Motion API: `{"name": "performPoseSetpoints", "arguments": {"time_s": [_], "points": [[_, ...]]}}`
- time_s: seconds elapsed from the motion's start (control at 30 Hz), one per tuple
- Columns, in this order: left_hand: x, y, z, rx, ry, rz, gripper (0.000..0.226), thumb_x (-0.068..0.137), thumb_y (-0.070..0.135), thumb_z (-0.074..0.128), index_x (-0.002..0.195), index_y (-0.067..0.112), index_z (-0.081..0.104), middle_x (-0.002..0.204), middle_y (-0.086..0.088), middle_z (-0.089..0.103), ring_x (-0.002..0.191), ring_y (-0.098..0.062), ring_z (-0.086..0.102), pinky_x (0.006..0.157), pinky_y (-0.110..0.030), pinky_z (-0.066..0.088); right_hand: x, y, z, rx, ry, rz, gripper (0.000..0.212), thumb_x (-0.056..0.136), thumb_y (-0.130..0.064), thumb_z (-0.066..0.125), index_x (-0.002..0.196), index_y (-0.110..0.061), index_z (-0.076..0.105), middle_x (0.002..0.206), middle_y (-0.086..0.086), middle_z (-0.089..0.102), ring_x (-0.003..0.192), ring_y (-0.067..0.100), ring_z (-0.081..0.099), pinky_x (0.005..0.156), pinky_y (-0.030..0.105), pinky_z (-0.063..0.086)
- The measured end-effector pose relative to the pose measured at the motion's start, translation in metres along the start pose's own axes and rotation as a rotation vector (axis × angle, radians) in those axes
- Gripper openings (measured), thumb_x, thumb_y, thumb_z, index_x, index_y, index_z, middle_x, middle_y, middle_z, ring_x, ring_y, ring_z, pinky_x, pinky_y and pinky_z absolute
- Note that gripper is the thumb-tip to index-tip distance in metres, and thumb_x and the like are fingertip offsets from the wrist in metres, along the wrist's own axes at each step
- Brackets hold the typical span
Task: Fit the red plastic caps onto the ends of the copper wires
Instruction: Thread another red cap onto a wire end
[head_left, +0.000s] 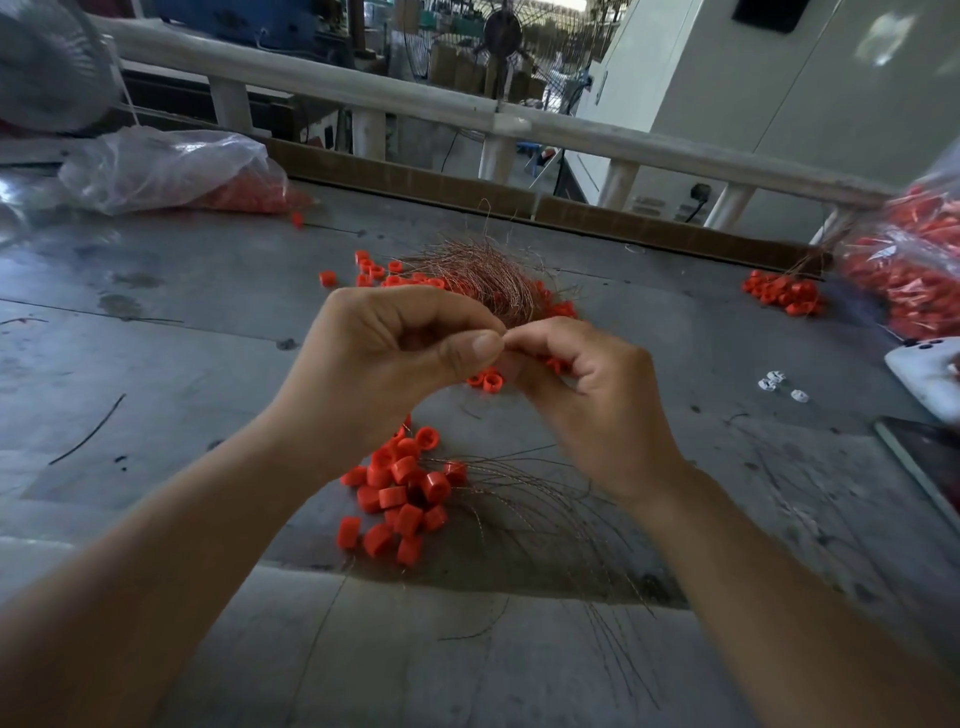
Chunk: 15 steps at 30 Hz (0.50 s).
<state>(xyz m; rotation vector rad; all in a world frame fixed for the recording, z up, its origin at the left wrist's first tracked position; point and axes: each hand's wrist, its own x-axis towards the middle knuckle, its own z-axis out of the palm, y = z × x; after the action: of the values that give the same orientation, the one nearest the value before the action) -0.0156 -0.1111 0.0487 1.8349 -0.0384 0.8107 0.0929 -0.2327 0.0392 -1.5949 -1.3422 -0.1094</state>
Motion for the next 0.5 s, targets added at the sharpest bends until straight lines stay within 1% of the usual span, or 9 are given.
{"name": "performPoseSetpoints", "arguments": {"time_s": [0.1,0.2,0.3,0.33,0.4,0.5], "points": [[0.000,-0.002,-0.001,-0.039,0.023,-0.044,0.016,0.064,0.029,0.065,0.079,0.023,0.067,0.070,0.010,0.070,0.064,-0.001,0.063,0.064,-0.013,0.051,0.001,-0.002,-0.007,0.074,0.064,-0.016,0.017,0.081,-0.012,0.062,0.094,-0.023,0.062,0.080,-0.016,0.063,0.076,0.002,0.064,0.069,0.015,0.050],[0.000,-0.005,-0.001,-0.133,0.035,-0.126,0.022,0.058,0.025,0.068,0.079,0.020,0.068,0.068,0.005,0.068,0.062,-0.007,0.064,0.061,-0.016,0.052,0.002,-0.004,-0.012,0.124,0.128,0.002,0.019,0.083,-0.015,0.060,0.098,-0.027,0.058,0.076,-0.010,0.064,0.063,0.005,0.065,0.061,0.019,0.052],[0.001,-0.010,0.000,-0.328,0.028,-0.248,0.021,0.055,0.015,0.068,0.076,0.016,0.070,0.067,0.000,0.067,0.062,-0.012,0.065,0.057,-0.018,0.053,0.002,-0.004,-0.014,0.105,0.178,-0.004,0.015,0.084,-0.015,0.060,0.094,-0.026,0.059,0.076,-0.008,0.064,0.055,0.006,0.063,0.050,0.014,0.047],[0.001,-0.011,0.000,-0.379,0.022,-0.277,0.020,0.053,0.015,0.069,0.073,0.016,0.072,0.068,0.000,0.067,0.063,-0.013,0.066,0.058,-0.019,0.053,0.003,-0.004,-0.016,0.075,0.190,-0.026,0.015,0.083,-0.014,0.060,0.094,-0.024,0.060,0.077,-0.008,0.064,0.056,0.005,0.062,0.049,0.012,0.045],[0.001,-0.013,0.001,-0.419,0.004,-0.307,0.024,0.048,0.016,0.072,0.071,0.017,0.074,0.072,-0.001,0.068,0.067,-0.013,0.067,0.062,-0.019,0.053,0.004,-0.005,-0.017,-0.014,0.208,-0.072,0.017,0.081,-0.012,0.063,0.096,-0.022,0.061,0.079,-0.009,0.060,0.059,0.002,0.058,0.054,0.007,0.040],[0.001,-0.012,0.001,-0.454,-0.022,-0.321,0.024,0.048,0.011,0.071,0.072,0.015,0.074,0.073,-0.003,0.070,0.069,-0.014,0.069,0.063,-0.020,0.054,0.005,-0.006,-0.019,-0.112,0.241,-0.097,0.021,0.077,-0.012,0.068,0.096,-0.020,0.063,0.076,-0.010,0.052,0.064,-0.003,0.050,0.059,0.006,0.036]]}}
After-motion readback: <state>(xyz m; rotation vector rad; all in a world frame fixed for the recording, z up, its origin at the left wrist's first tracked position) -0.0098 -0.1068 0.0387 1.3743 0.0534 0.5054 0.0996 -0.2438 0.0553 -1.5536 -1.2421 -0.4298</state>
